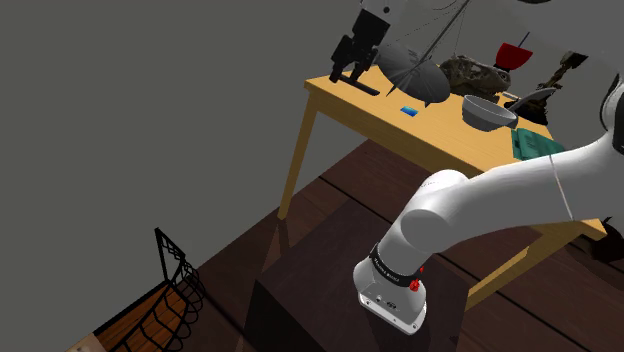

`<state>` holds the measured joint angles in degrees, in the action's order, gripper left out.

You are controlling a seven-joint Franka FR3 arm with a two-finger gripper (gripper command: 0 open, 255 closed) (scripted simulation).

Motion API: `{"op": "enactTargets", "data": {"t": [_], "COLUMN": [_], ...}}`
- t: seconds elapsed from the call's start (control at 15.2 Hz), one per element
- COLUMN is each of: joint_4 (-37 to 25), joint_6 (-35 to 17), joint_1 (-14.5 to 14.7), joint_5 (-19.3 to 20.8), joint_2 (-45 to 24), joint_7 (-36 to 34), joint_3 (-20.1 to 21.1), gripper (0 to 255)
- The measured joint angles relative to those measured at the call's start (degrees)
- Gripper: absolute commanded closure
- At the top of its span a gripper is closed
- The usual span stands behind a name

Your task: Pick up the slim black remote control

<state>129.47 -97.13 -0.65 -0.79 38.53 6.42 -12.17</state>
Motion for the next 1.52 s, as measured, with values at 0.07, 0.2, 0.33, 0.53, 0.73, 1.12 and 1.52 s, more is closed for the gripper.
{"op": "enactTargets", "data": {"t": [0.07,0.2,0.33,0.53,0.73,1.12,1.52], "joint_4": [-1.02,-2.36,-4.88,-9.46,-13.36,-24.5,-39.8], "joint_6": [0.1,-0.03,-0.19,0.31,0.16,1.89,5.46], "joint_1": [-0.24,-0.71,-0.75,-0.95,-1.25,-1.87,-5.97], "joint_5": [0.6,1.65,2.17,2.74,2.84,0.13,-7.07], "joint_2": [-1.26,-3.39,-6.67,-11.73,-16.8,-28.93,-45.34], "joint_7": [1.58,4.62,7.23,11.84,16.8,26.36,37.73], "joint_3": [-1.35,-3.84,-6.01,-9.72,-13.54,-20.23,-25.85], "gripper": [0,0,0,0,0,0,0]}}
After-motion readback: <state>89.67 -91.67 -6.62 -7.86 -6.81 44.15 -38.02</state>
